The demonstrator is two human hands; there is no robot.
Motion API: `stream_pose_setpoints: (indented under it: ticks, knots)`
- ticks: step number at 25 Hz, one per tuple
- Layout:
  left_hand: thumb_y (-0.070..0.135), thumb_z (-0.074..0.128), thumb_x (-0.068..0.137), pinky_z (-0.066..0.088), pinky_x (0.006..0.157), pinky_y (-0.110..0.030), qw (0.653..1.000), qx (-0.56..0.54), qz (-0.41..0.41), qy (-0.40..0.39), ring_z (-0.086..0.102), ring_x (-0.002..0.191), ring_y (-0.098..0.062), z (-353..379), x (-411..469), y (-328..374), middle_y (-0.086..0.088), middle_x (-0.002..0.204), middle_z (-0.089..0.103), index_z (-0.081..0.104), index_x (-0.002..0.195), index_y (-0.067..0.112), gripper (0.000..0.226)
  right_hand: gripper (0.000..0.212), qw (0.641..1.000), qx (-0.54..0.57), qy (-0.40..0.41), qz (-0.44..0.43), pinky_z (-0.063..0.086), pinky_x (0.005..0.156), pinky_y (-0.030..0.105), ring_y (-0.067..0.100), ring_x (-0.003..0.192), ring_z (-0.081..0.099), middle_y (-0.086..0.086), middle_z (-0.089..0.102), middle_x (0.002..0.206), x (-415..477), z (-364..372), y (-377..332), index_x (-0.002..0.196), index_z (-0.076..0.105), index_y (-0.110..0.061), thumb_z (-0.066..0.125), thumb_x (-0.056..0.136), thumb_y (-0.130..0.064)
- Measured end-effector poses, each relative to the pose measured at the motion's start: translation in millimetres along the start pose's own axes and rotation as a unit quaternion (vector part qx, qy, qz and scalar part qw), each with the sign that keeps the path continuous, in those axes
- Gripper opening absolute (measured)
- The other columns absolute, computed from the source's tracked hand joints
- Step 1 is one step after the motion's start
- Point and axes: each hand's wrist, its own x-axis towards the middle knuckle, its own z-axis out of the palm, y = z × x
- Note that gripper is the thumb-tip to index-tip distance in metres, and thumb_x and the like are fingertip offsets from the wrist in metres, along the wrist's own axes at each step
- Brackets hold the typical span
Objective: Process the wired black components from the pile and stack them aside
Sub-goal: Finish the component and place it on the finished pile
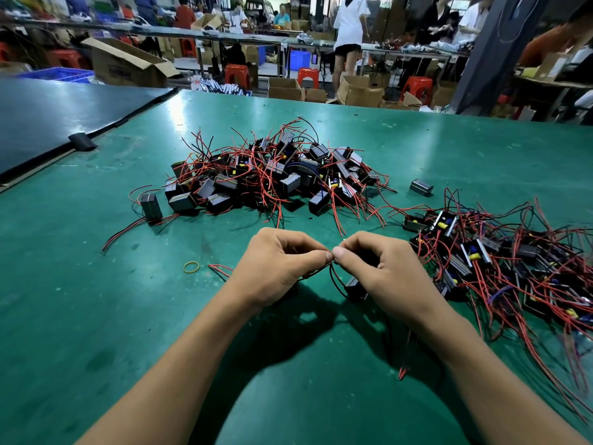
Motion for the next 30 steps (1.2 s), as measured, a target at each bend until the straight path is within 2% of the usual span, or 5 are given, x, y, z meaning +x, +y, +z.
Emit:
stream_pose_setpoints:
  ticks: [7, 13, 18, 22, 30]
  knots:
    - [0.012, 0.075, 0.083, 0.040, 0.056, -0.019, 1.000, -0.003, 0.011, 0.023, 0.050, 0.056, -0.008, -1.0, -0.1, 0.5, -0.001, 0.060, 0.063, 0.077, 0.076, 0.011, 0.007, 0.022, 0.976, 0.174, -0.031, 0.128, 0.036, 0.056, 0.033, 0.019, 0.056, 0.046, 0.002, 0.058, 0.064, 2.3, -0.4, -3.2, 0.078, 0.074, -0.013, 0.071, 0.091, -0.030]
    - [0.014, 0.075, 0.083, 0.042, 0.054, -0.016, 0.998, -0.015, -0.007, 0.059, 0.051, 0.053, -0.006, -0.5, 0.0, -1.1, 0.003, 0.057, 0.062, 0.077, 0.075, 0.011, 0.008, 0.003, 0.999, 0.012, 0.038, 0.000, 0.047, 0.054, 0.030, 0.020, 0.051, 0.060, -0.003, 0.068, 0.064, -2.0, 1.1, 2.2, 0.089, 0.079, -0.026, 0.077, 0.087, -0.025]
    - [0.012, 0.074, 0.084, 0.042, 0.053, -0.015, 0.998, 0.001, -0.009, 0.058, 0.051, 0.052, -0.006, -0.1, -0.8, 1.4, 0.001, 0.058, 0.062, 0.077, 0.075, 0.009, 0.010, 0.012, 0.981, -0.115, 0.039, -0.153, 0.051, 0.061, 0.034, 0.008, 0.065, 0.058, -0.007, 0.070, 0.085, -2.2, 3.0, 7.9, 0.100, 0.079, -0.016, 0.074, 0.090, -0.020]
    - [0.010, 0.073, 0.084, 0.040, 0.051, -0.013, 0.999, 0.004, -0.014, 0.042, 0.049, 0.051, -0.006, -0.1, -0.3, 3.3, 0.002, 0.055, 0.059, 0.076, 0.075, 0.006, 0.010, 0.011, 0.973, -0.134, 0.047, -0.183, 0.052, 0.060, 0.043, 0.017, 0.067, 0.061, -0.003, 0.070, 0.087, -2.0, 0.5, 10.8, 0.099, 0.078, -0.016, 0.071, 0.092, -0.022]
    - [0.011, 0.074, 0.083, 0.040, 0.053, -0.013, 1.000, -0.009, -0.022, 0.000, 0.050, 0.054, -0.007, -2.0, -0.4, 2.3, 0.001, 0.057, 0.061, 0.076, 0.078, 0.005, 0.008, 0.011, 0.972, -0.129, 0.078, -0.178, 0.051, 0.060, 0.038, 0.012, 0.061, 0.058, -0.008, 0.069, 0.087, -2.0, -1.1, 5.6, 0.097, 0.075, -0.016, 0.073, 0.091, -0.026]
